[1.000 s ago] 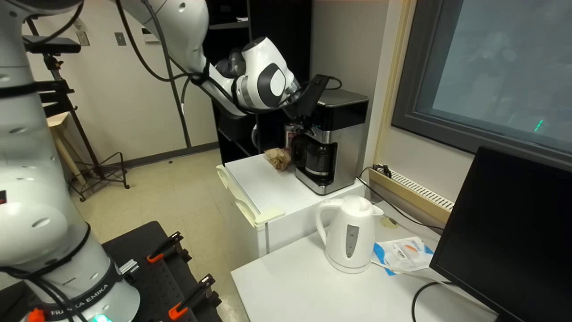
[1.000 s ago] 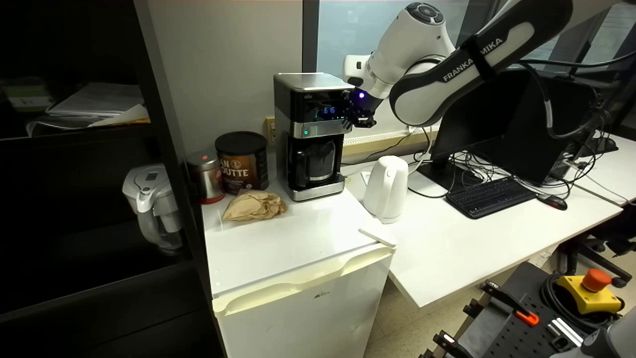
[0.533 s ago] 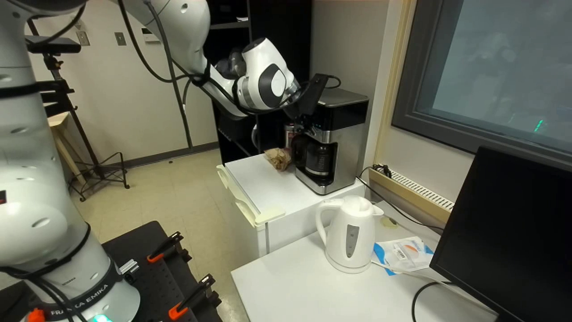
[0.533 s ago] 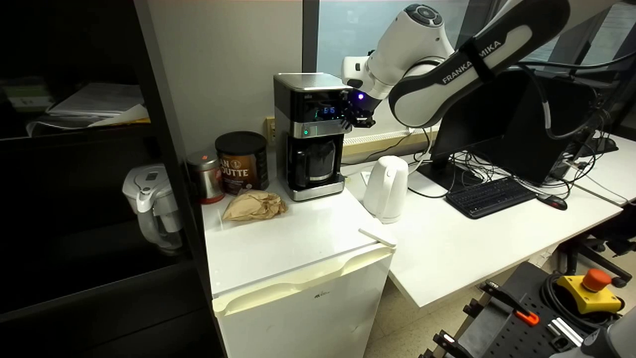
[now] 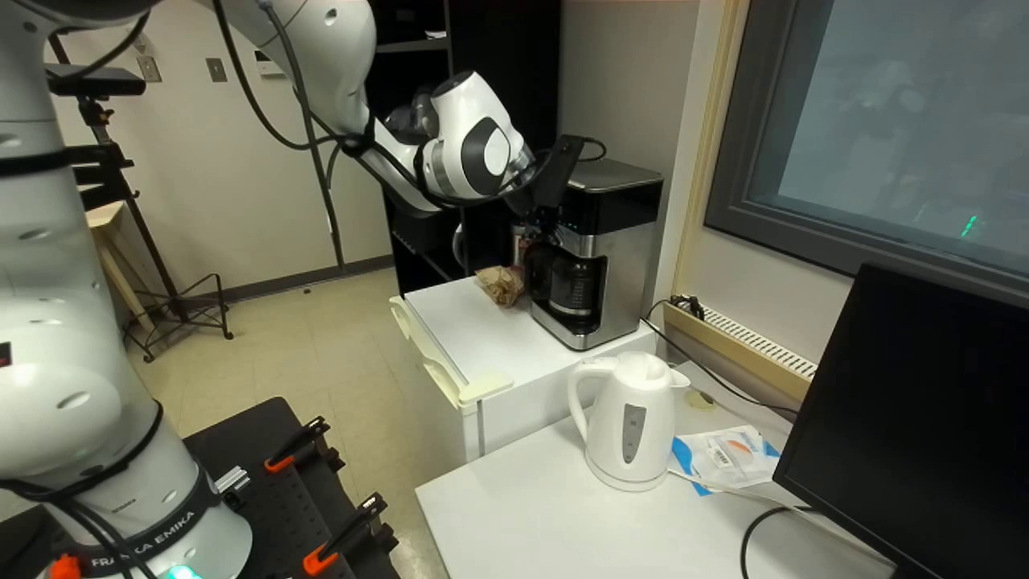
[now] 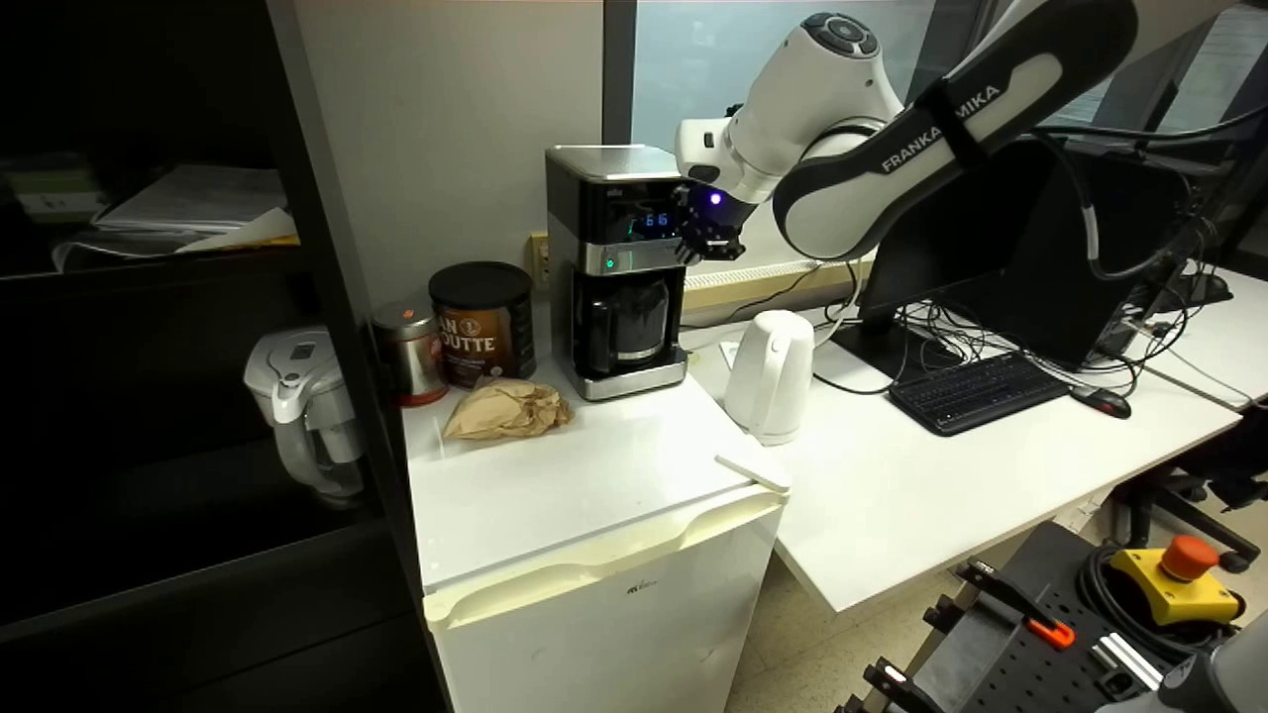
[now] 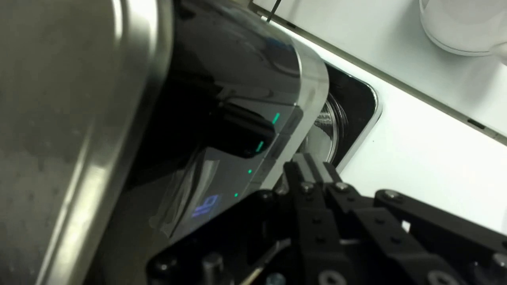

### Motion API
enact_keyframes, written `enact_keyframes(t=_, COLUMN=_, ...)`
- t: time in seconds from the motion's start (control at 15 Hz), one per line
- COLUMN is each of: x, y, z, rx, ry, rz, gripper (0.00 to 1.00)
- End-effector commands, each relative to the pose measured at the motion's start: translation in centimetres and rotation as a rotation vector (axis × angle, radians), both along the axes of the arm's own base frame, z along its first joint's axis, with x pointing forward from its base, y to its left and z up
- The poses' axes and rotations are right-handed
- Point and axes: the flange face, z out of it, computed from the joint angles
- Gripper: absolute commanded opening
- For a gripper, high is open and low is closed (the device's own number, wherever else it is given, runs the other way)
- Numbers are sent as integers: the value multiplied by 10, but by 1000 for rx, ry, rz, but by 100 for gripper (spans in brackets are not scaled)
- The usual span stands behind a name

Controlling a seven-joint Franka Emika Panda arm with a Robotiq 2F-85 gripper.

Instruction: Press a button on the coffeemaker

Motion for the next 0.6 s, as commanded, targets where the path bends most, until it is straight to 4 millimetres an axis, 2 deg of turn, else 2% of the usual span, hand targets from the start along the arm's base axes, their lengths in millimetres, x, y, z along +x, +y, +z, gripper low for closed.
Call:
enact_keyframes(t=0.0, x=-18, y=6, z=-3, rx=-30, ry=12, rz=60, gripper=0)
enact_keyframes(t=0.53, x=-62, y=12, z=-5, rx=-98, ry=27, rz=117, gripper=0)
